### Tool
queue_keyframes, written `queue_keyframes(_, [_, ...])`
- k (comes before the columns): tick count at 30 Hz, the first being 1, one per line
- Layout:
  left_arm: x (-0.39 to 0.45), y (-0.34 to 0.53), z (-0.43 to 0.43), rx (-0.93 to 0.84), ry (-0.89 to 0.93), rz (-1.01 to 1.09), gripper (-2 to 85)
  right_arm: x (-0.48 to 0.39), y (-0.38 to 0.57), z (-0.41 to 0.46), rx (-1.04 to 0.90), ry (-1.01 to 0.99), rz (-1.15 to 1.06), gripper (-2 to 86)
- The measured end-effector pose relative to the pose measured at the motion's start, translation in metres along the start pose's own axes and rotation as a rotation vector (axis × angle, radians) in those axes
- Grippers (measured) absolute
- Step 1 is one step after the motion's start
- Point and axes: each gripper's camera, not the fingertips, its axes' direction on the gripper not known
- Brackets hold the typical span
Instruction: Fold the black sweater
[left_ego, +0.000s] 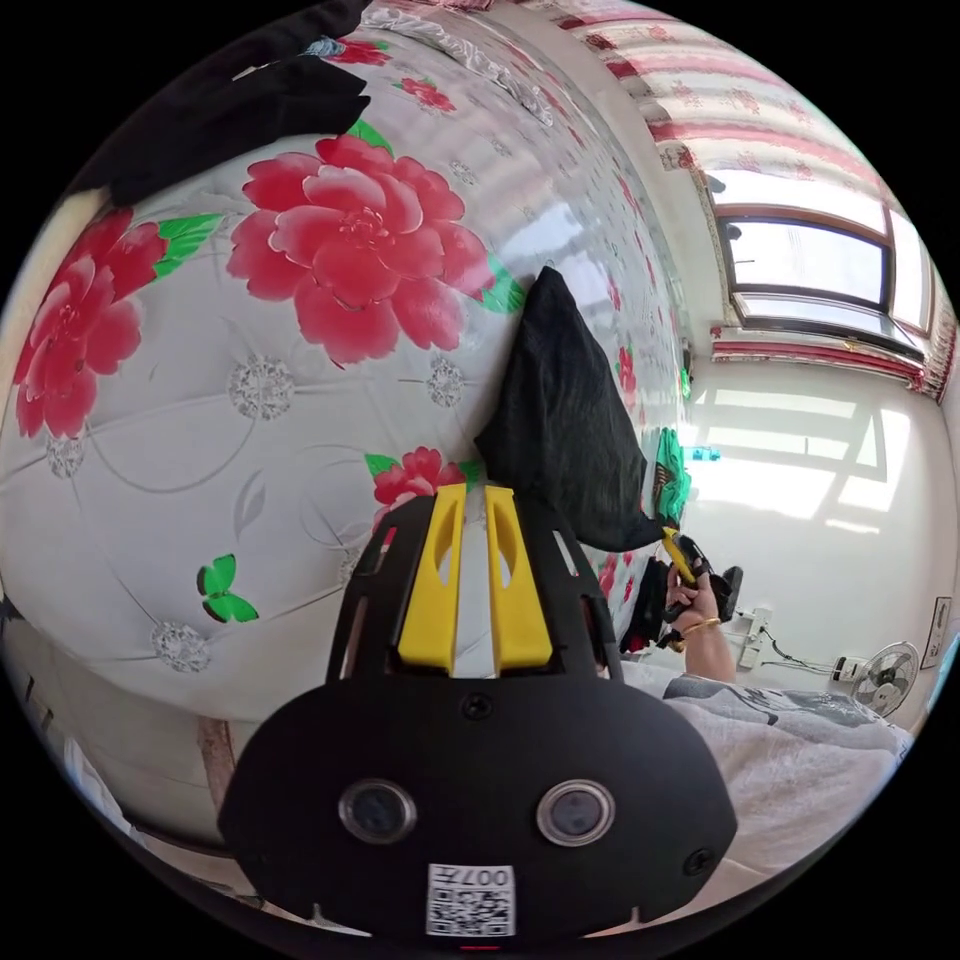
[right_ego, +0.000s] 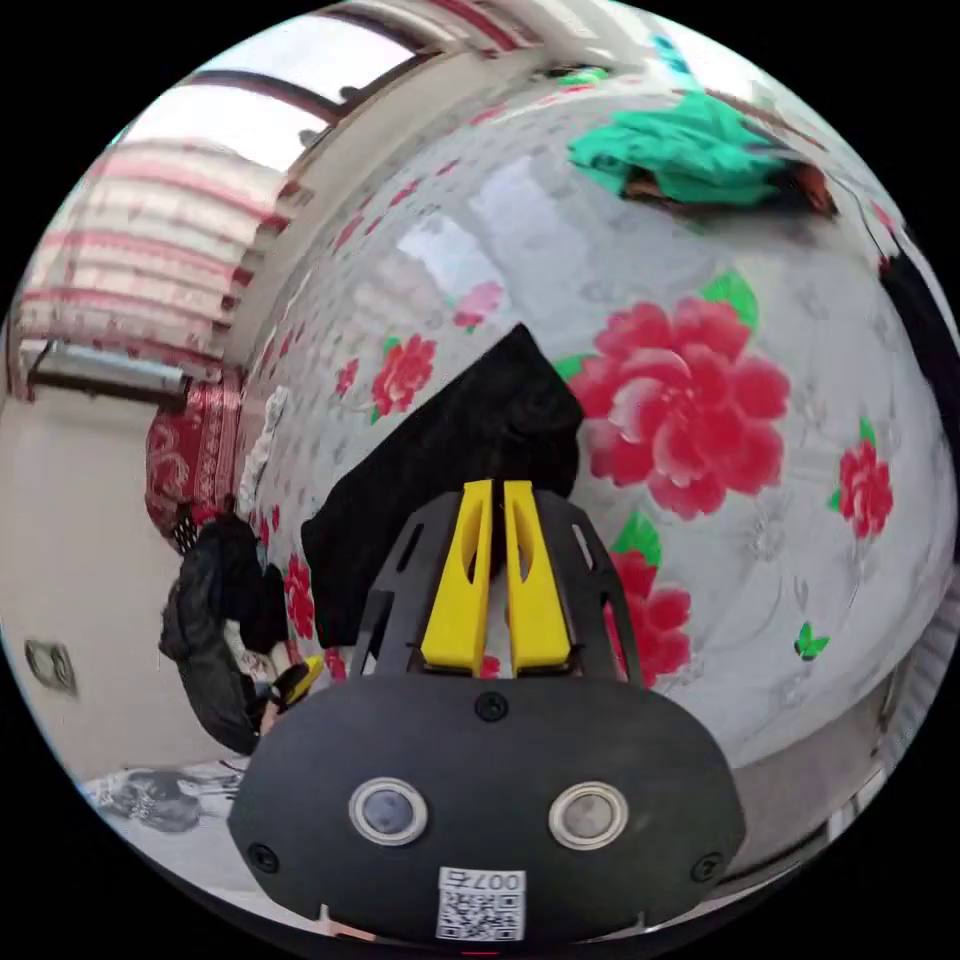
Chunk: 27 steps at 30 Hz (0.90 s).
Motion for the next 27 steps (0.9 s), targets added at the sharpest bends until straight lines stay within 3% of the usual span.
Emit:
queue_keyframes(5, [-0.007, -0.002, -0.013, 0.035, 0.038, 0.018, 3.9, -0.209, 0.008, 0.031, -0.127, 0.119, -0.823, 0.0])
queue_keyframes(8, [-0.013, 0.000, -0.022, 0.062, 0.072, 0.037, 5.0, -0.281, 0.059, 0.077, -0.272, 0.071, -1.130, 0.1])
queue_keyframes(11, [-0.024, 0.002, -0.030, 0.076, 0.087, 0.040, 5.9, -0.305, 0.109, 0.132, -0.446, 0.014, -1.243, 0.4])
queue_keyframes(16, [-0.048, 0.001, -0.032, 0.048, 0.141, 0.007, 7.6, -0.302, 0.133, 0.189, -0.619, 0.027, -1.177, 2.7])
queue_keyframes(21, [-0.052, -0.010, -0.035, 0.027, 0.188, 0.058, 9.8, -0.282, 0.072, 0.139, -0.499, -0.159, -0.962, 7.4])
queue_keyframes(27, [-0.051, -0.040, -0.037, -0.024, 0.260, 0.154, 13.6, -0.146, -0.023, 0.092, -0.332, -0.191, -0.353, 10.3])
